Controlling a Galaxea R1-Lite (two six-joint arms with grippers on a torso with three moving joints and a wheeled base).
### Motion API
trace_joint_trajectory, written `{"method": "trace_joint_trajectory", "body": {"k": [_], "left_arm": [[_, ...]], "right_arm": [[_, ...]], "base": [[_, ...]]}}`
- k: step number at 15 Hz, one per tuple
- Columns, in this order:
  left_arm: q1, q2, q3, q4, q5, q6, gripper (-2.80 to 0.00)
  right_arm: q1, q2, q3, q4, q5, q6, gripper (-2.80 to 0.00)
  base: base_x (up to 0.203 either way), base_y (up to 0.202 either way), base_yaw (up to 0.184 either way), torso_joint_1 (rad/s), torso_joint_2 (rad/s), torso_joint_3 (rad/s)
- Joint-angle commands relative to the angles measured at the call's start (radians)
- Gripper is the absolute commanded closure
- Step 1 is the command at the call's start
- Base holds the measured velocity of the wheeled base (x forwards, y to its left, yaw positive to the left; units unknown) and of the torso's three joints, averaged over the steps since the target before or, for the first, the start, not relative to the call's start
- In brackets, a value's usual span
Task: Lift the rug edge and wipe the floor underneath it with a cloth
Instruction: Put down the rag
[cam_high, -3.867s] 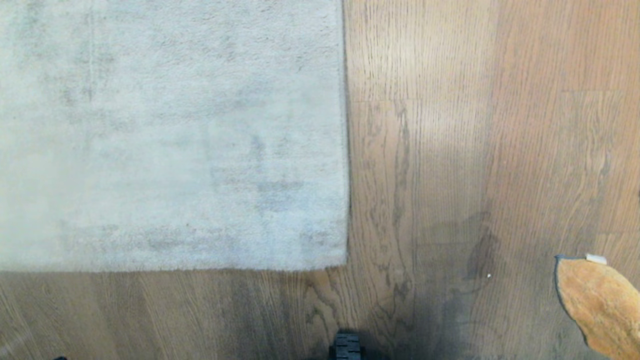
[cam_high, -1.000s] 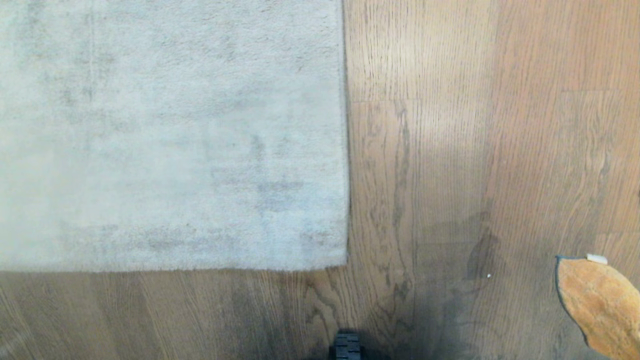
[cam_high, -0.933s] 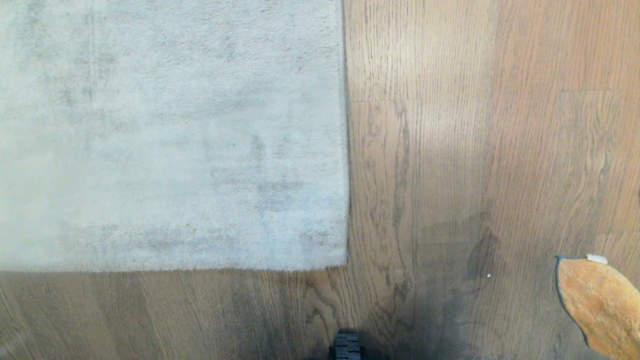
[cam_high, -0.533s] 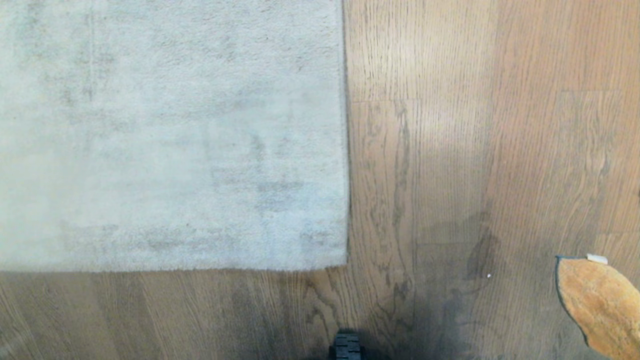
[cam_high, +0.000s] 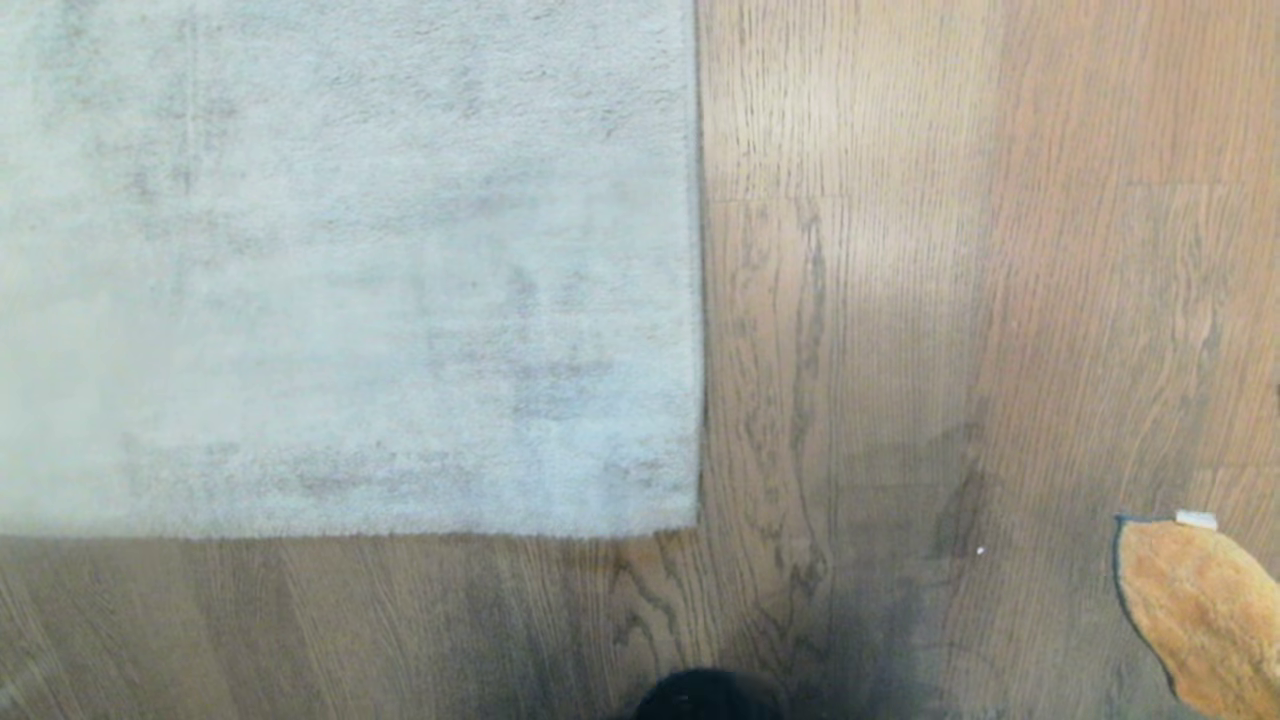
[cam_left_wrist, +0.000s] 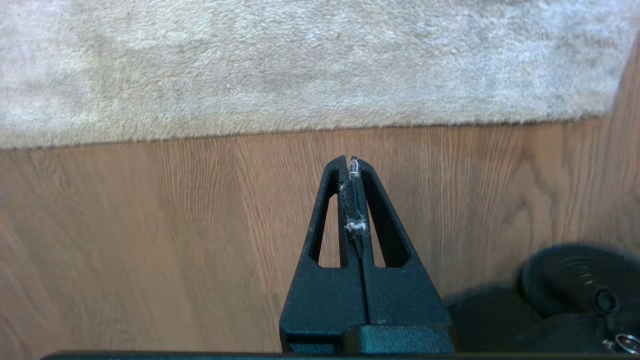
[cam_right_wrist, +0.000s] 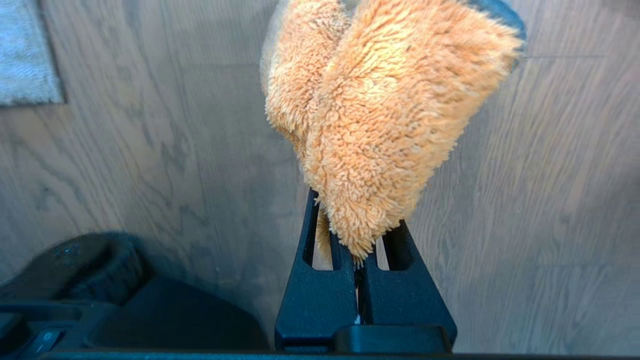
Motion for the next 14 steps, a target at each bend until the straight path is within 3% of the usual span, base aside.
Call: {"method": "trace_joint_trajectory", "body": {"k": [1, 14], "left_arm": [[0.001, 0.0, 0.0, -0.002, 0.0, 0.0, 0.0], [0.001, 0.0, 0.0, 0.0, 0.002, 0.0, 0.0]], "right_arm": [[0.001, 0.001, 0.0, 0.001, 0.0, 0.0, 0.0], [0.001, 0.001, 0.0, 0.001, 0.0, 0.0, 0.0]], "base": [[0.0, 0.0, 0.0, 0.0, 0.0, 0.0], [0.0, -0.188, 0.001, 0.002, 0.0, 0.002]]}}
